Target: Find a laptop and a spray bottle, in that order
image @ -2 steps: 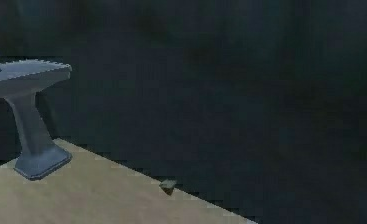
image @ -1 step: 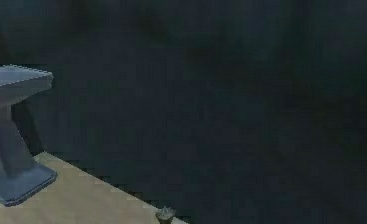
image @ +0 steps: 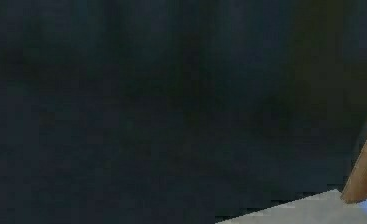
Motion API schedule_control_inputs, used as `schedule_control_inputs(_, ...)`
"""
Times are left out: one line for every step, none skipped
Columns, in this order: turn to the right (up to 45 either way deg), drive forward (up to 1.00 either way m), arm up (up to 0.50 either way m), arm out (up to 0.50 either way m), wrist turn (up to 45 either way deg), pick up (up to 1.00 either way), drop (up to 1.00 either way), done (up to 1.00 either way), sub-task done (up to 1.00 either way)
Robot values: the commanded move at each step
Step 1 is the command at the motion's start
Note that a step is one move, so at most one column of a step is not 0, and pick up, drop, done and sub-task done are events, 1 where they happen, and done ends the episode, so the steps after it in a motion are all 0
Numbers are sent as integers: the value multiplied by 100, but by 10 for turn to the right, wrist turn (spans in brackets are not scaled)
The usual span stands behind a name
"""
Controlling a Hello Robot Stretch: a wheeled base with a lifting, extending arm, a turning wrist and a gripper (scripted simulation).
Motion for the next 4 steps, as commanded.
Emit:
schedule_control_inputs(240,0,0,0,0,0,0,0,0)
schedule_control_inputs(0,35,0,0,0,0,0,0,0)
schedule_control_inputs(450,0,0,0,0,0,0,0,0)
schedule_control_inputs(0,100,0,0,0,0,0,0,0)
